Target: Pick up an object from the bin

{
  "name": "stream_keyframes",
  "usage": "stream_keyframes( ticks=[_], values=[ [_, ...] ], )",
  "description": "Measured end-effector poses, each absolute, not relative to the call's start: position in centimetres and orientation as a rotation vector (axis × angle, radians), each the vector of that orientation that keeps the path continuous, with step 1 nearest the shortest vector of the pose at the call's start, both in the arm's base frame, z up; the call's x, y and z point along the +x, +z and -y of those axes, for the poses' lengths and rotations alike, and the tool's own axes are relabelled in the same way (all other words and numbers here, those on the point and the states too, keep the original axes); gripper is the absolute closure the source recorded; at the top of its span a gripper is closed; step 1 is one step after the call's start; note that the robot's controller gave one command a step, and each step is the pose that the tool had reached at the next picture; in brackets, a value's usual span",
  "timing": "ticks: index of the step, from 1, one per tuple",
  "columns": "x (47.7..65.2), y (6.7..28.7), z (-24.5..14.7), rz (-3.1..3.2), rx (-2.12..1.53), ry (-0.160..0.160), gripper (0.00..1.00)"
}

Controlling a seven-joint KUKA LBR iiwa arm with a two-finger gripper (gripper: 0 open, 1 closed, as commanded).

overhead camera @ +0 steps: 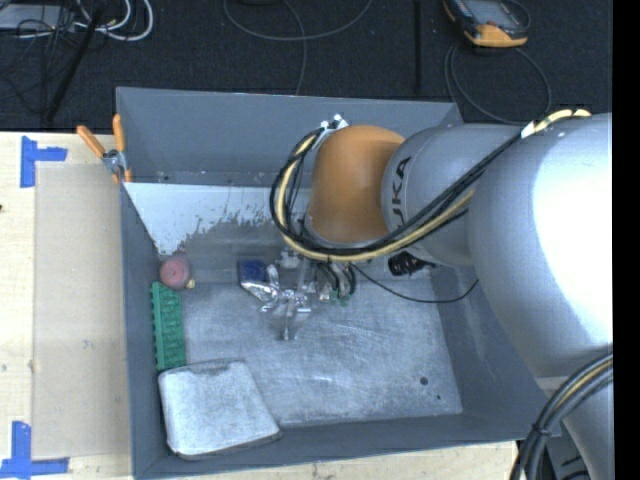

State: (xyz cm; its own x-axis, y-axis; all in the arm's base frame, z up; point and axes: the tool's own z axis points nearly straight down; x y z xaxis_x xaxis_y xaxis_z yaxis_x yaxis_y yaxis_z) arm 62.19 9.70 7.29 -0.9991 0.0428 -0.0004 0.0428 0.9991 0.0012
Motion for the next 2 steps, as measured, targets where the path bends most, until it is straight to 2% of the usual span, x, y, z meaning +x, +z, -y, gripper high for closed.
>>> stream_keyframes(
  ticks=[1,2],
  values=[
    [62.32,7.5,-9.75,-3.137,0.066,0.003,1.0],
    [62.37,7.92,-9.76,-3.139,0.061,0.0,1.0]
  ],
)
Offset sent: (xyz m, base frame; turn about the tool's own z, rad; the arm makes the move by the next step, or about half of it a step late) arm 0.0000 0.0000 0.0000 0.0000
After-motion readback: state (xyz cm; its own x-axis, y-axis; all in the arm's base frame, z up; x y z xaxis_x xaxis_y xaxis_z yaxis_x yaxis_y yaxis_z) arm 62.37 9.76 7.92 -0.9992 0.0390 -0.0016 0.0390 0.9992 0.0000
